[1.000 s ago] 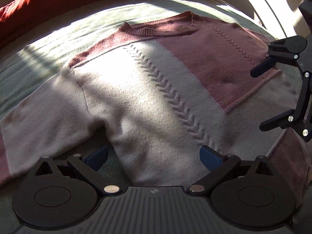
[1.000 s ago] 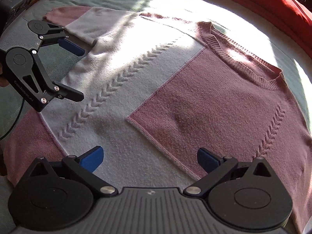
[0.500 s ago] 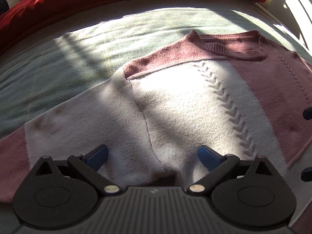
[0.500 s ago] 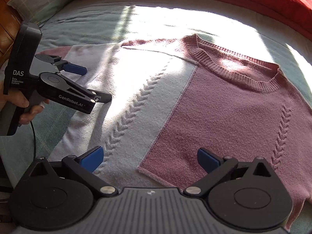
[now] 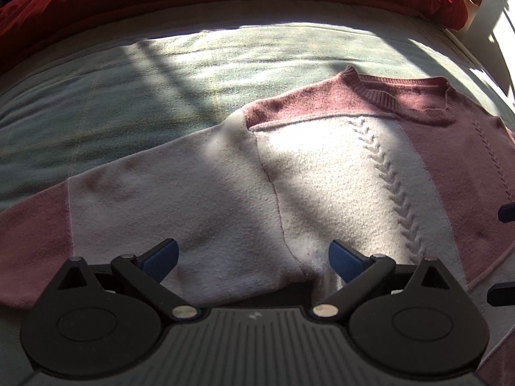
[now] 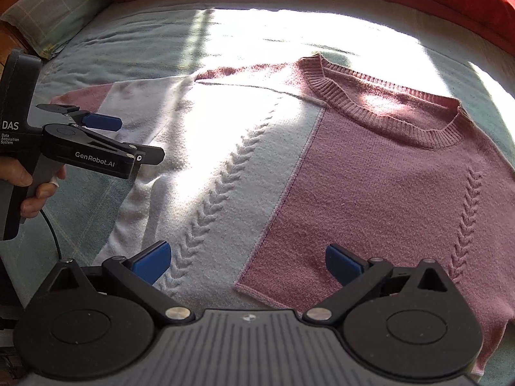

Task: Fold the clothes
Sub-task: 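Move the open left gripper out to the pink cuff of the sleeve, then close the left gripper on the pink ribbed cuff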

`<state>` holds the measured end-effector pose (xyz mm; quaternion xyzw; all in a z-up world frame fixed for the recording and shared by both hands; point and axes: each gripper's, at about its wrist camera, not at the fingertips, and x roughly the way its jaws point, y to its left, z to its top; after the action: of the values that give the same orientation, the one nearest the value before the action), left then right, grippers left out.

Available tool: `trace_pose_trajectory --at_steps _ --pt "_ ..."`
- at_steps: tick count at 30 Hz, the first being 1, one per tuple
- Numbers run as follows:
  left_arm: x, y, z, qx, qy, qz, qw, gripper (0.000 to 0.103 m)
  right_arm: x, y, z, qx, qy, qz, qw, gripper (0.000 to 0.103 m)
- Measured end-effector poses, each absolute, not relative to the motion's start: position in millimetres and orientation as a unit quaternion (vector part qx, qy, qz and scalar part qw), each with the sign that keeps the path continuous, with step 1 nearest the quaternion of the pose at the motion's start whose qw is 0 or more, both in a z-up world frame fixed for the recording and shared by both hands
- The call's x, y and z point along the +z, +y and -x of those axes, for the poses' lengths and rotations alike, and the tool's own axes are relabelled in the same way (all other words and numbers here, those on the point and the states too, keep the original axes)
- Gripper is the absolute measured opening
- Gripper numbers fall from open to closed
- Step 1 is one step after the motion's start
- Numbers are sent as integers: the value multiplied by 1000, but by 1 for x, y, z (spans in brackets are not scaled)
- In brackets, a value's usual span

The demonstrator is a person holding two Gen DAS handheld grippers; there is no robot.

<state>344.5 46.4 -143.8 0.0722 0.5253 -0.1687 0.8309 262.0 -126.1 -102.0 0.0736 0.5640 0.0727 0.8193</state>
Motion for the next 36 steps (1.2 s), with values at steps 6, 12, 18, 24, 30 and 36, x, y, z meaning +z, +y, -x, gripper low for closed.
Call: trace_pose_trajectory --at_steps 6,12,18,24,30,36 --pt "-132 63 -343 -162 516 -47 840 98 -95 -106 -275 95 565 -69 817 103" --pt "-122 117 -348 -123 530 64 837 62 -88 -85 -287 117 562 -68 816 103" --pt "-128 213 -338 -18 513 254 819 43 -87 -68 -294 130 563 -74 813 103" --pt "-145 293 -322 67 470 405 781 33 -88 -45 -304 148 567 -65 807 103" --pt "-154 332 -319 110 457 424 774 34 -89 -25 -318 160 571 -65 803 103" --pt "-169 365 -316 137 445 453 760 34 -89 -6 -331 161 567 -61 805 103"
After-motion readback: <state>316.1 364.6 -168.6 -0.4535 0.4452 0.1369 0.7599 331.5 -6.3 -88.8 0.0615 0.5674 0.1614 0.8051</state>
